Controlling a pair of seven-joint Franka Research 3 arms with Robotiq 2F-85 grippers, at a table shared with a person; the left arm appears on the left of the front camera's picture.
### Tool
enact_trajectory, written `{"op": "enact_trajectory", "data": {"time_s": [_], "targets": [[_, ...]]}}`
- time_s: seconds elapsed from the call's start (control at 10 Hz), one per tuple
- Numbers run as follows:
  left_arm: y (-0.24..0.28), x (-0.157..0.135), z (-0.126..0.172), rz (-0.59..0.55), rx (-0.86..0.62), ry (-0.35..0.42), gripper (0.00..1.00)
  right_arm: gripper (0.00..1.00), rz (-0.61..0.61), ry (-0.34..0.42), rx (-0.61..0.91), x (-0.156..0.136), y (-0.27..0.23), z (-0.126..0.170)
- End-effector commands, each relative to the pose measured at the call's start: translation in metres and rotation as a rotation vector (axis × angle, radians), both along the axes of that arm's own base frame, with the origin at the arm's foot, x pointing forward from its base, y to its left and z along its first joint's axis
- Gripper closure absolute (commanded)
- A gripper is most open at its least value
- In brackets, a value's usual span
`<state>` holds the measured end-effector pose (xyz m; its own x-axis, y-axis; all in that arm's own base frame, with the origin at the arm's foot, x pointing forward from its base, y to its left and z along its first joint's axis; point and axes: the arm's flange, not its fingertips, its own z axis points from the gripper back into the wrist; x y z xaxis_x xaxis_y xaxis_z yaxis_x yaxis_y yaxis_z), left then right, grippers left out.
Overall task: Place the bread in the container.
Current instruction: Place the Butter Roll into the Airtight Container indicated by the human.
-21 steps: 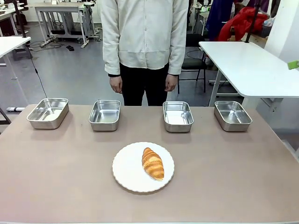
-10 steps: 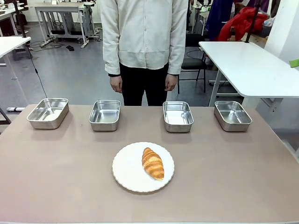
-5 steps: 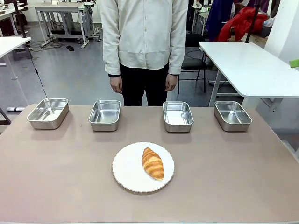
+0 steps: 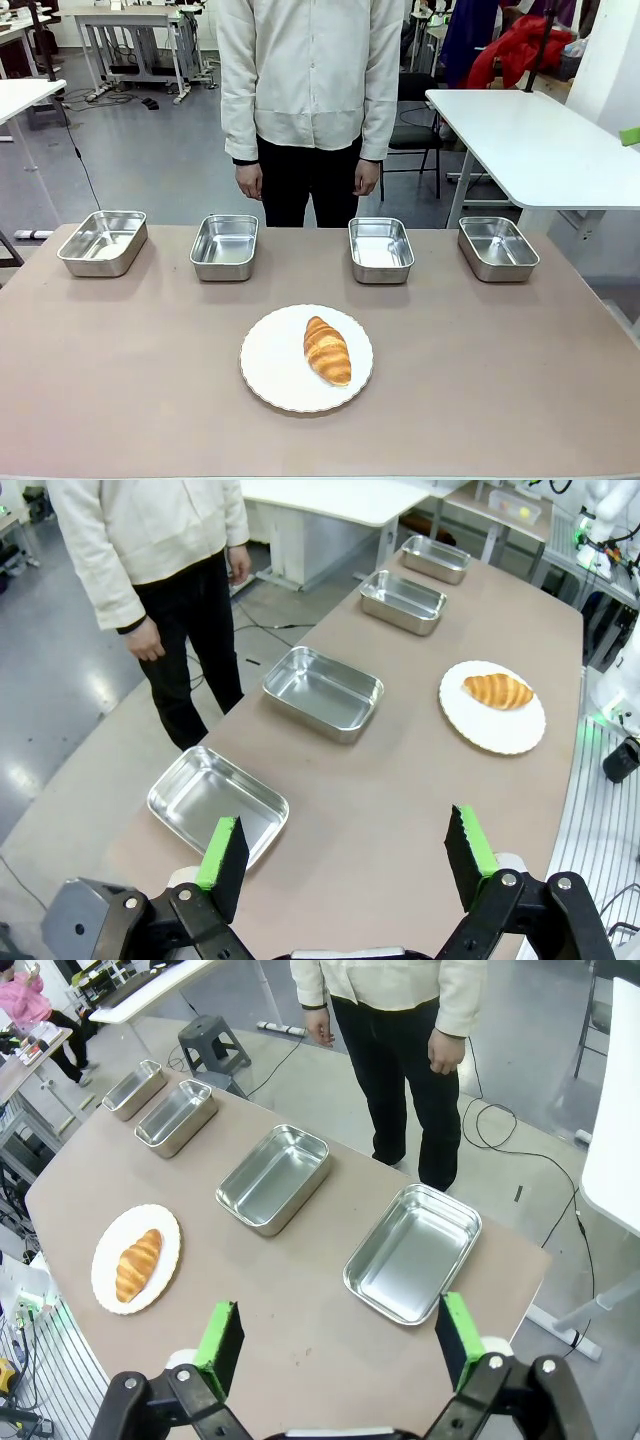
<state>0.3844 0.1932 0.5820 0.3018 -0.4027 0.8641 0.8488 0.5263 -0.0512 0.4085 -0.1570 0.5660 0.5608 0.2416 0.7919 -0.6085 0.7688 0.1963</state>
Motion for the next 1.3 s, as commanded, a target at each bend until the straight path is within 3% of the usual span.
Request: {"op": "enact_trajectory", "data": {"time_s": [0.0,1.2], "targets": [[-0.0002,-0.0008,0.0017,-0.010,-0.013,-0.012,0.00,0.00,0.007,-0.016,0.013,0.0014,-0.0004,0.0004],[-0.0002,-0.0008,0.0017,-0.010,-0.013,-0.012,0.00,0.00,0.007,-0.016,0.013,0.0014,-0.0004,0.0004]]}}
